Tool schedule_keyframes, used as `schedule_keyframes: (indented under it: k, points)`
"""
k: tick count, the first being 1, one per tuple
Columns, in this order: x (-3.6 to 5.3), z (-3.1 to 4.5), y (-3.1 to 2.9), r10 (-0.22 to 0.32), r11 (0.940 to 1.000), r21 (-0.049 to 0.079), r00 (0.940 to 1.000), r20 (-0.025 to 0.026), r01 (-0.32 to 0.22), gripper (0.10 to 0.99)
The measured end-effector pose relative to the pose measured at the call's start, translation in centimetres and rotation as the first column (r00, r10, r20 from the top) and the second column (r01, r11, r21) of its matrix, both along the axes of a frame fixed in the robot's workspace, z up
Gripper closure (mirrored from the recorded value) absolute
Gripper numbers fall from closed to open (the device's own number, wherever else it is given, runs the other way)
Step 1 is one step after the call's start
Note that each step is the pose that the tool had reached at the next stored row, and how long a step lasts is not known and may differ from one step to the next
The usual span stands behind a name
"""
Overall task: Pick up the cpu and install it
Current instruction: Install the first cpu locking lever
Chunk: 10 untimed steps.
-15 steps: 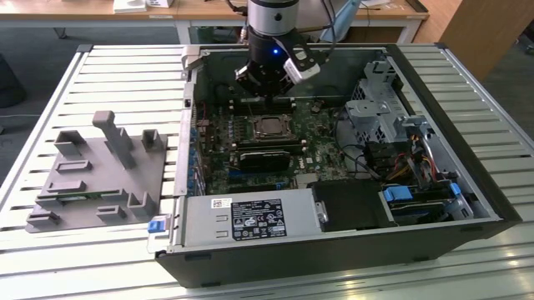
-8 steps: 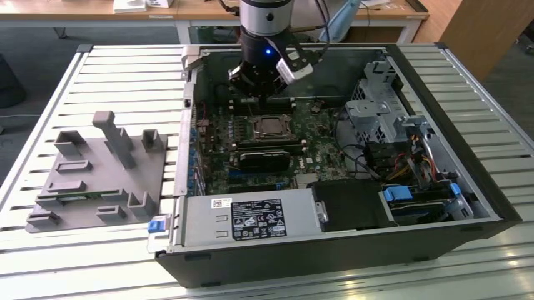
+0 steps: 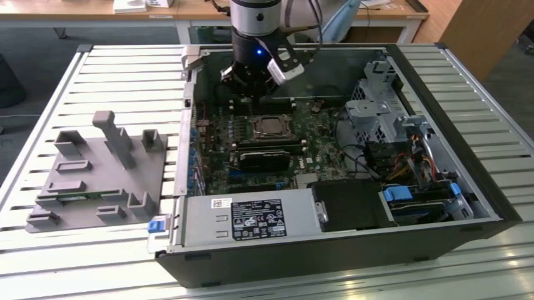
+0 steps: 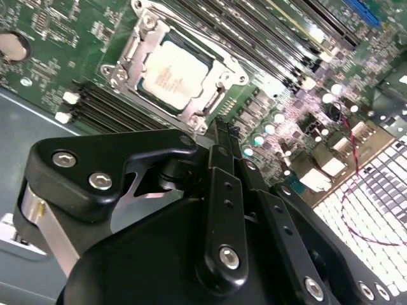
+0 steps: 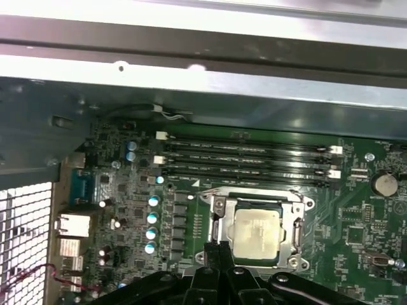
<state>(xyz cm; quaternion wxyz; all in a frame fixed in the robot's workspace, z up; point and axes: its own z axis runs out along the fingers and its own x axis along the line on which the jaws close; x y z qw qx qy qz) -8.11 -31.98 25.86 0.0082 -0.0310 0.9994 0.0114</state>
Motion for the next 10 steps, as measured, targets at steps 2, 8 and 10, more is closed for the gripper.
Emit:
schedule_keyframes:
  k: [2, 8, 10]
  points:
    - [-0.26, -0.01, 0.00, 0.000, 1.0000, 0.000, 1.0000, 0.0002, 0.000, 0.980]
    - [-1.32, -0.02, 0.00, 0.000, 1.0000, 0.001, 1.0000, 0.0001, 0.000, 0.980]
    - [-1.70, -0.04, 0.00, 0.000, 1.0000, 0.001, 1.0000, 0.0000, 0.000, 0.980]
